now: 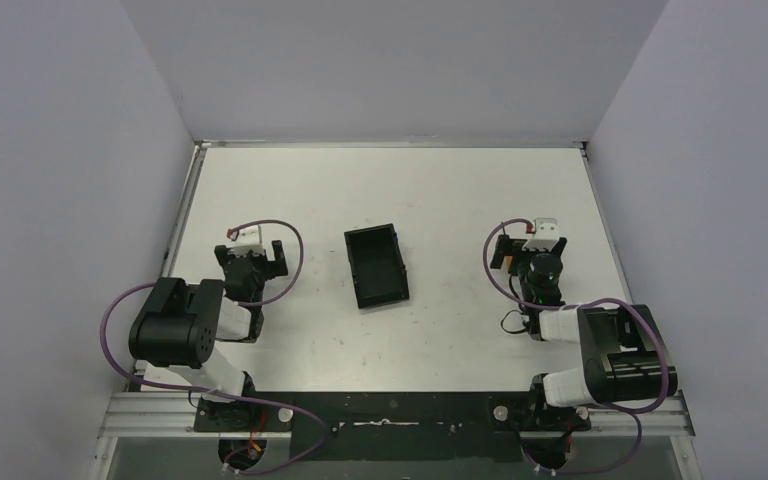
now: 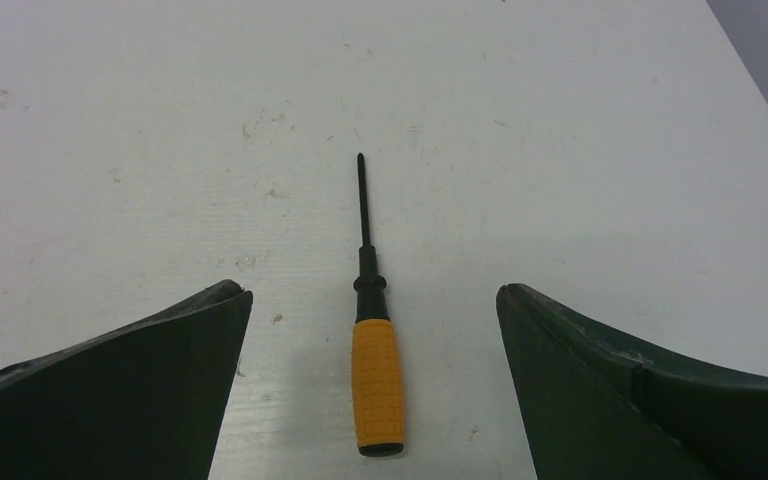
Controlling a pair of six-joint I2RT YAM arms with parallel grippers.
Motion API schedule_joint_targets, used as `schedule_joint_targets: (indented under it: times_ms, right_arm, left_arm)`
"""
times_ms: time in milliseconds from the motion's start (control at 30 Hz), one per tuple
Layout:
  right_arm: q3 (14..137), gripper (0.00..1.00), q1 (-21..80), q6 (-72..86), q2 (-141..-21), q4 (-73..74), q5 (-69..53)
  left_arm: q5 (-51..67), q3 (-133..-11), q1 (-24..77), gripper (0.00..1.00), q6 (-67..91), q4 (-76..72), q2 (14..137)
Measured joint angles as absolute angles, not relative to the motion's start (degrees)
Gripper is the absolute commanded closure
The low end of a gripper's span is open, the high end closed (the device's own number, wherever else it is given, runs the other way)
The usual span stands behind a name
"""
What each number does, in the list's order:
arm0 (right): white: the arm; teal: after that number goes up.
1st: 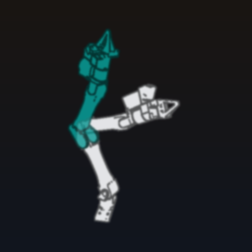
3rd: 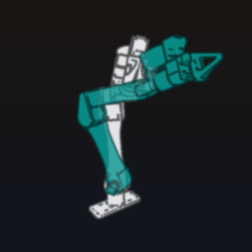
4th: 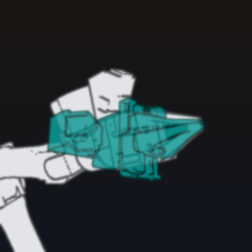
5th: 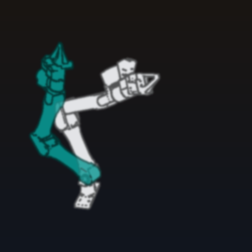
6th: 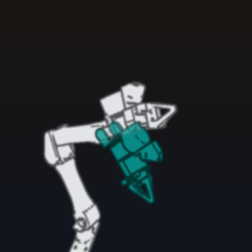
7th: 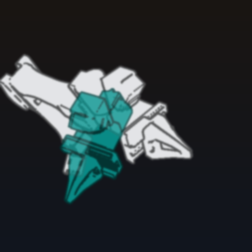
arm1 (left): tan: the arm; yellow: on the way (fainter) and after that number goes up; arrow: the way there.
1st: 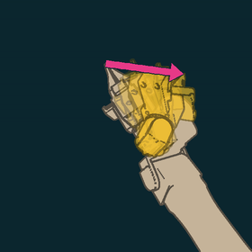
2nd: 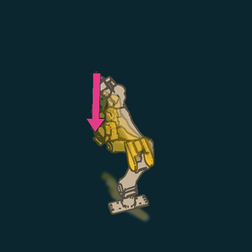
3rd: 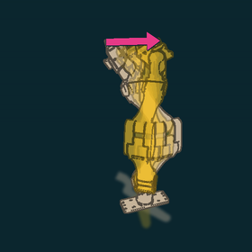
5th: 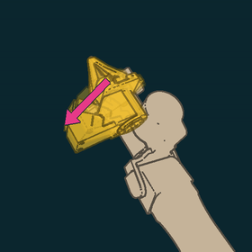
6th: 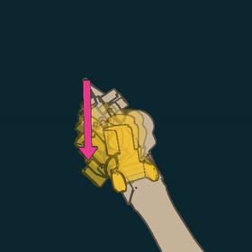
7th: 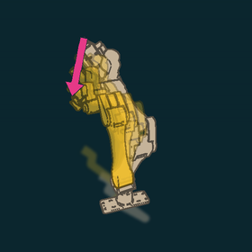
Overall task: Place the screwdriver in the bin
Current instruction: Pick up the screwdriver from the center of the board.
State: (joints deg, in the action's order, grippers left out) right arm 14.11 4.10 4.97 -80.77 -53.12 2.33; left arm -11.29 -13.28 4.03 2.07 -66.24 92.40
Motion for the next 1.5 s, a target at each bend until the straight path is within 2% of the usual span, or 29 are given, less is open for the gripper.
schedule_joint_targets:
  times_ms: [233, 600, 1033, 1500]
  right_arm:
    - [13.5, 0.0, 4.1, 2.8, -79.0, -51.9, -0.8]
    - [19.0, 0.0, 4.1, 1.8, -65.6, -37.9, -0.9]
    - [39.6, 0.0, 4.1, 1.1, -59.5, -12.0, 0.7]
    - [69.1, 0.0, 4.1, 0.6, -65.3, 6.7, 1.3]
  left_arm:
    - [-11.3, -13.3, 4.0, 0.03, 2.1, -66.2, 92.4]
    - [-11.3, -13.3, 4.0, 0.03, 2.1, -66.2, 92.4]
    - [-11.3, -13.3, 4.0, 0.03, 2.1, -66.2, 92.4]
    - [-11.3, -13.3, 4.0, 0.03, 2.1, -66.2, 92.4]
